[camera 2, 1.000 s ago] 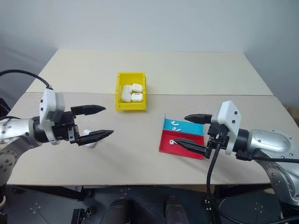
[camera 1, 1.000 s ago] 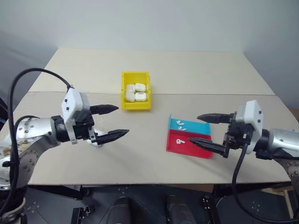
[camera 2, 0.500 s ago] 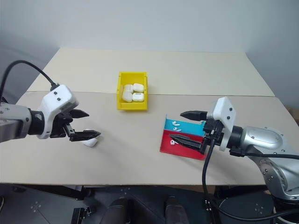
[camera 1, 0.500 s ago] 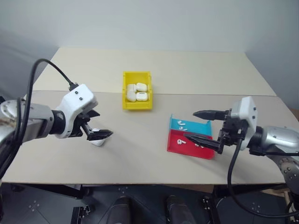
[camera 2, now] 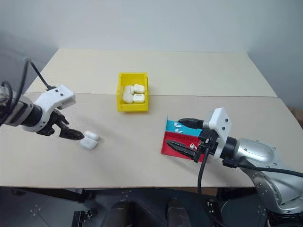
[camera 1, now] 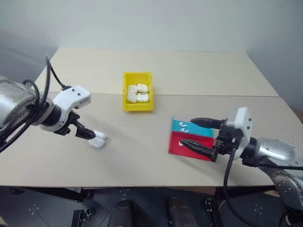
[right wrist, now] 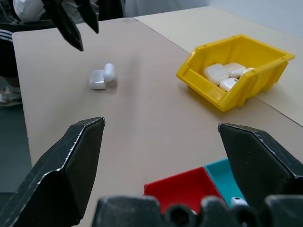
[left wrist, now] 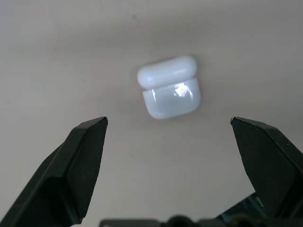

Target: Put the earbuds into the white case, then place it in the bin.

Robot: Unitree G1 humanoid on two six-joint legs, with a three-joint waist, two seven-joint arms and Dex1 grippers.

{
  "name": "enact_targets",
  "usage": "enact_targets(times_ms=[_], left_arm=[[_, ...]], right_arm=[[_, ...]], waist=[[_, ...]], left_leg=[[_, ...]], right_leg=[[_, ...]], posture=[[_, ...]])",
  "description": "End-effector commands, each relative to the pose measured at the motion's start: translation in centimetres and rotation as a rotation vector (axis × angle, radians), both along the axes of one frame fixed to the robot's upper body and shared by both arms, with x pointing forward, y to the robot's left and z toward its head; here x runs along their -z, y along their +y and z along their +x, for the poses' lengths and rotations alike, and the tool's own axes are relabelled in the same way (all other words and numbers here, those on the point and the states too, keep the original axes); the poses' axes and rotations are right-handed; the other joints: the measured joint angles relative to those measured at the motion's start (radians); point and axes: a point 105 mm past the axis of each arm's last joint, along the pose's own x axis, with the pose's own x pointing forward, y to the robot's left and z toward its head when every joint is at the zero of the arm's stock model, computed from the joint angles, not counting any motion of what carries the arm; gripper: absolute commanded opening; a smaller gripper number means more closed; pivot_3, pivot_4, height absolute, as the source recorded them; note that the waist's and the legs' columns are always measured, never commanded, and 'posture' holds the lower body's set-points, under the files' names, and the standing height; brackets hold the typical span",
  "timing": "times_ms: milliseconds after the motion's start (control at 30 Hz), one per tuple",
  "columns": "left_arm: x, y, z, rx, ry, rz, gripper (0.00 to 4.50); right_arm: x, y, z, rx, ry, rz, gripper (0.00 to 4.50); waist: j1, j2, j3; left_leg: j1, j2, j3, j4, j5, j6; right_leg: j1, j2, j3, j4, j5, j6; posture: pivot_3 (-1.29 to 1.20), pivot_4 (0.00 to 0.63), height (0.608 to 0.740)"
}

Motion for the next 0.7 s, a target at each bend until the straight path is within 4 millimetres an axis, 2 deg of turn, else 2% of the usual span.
enact_targets(times_ms=[33, 367, 700], left_arm=[[0.1, -0.1, 0.9, -0.031, 0.04, 0.001, 4.5], [2.6, -0.9, 2.1, -0.076, 0.164, 0.008, 4.5], [3.6, -2.2, 3.4, -0.115, 0.191, 0.002, 4.5]], right_arm=[[-0.7, 0.7, -0.6, -0.009, -0.065, 0.006, 4.46], [-0.2, 1.3, -0.9, 0.006, -0.062, 0.026, 4.46], [-0.1, 1.5, -1.1, 0.022, -0.064, 0.041, 4.46]], waist=[[0.007, 0.0, 0.0], [0.011, 0.0, 0.0], [0.013, 0.0, 0.0]], left_leg=[[0.0, 0.0, 0.0, 0.0, 0.0, 0.0], [-0.003, 0.0, 0.0, 0.001, 0.0, 0.0], [-0.004, 0.0, -0.001, 0.002, 0.0, 0.0]], right_leg=[[0.0, 0.0, 0.0, 0.0, 0.0, 0.0], [-0.003, 0.0, 0.0, 0.0, 0.0, 0.0], [-0.002, 0.0, 0.0, 0.0, 0.0, 0.0]], posture=[[0.0, 0.15, 0.74], [0.0, 0.15, 0.74], [0.0, 0.15, 0.74]])
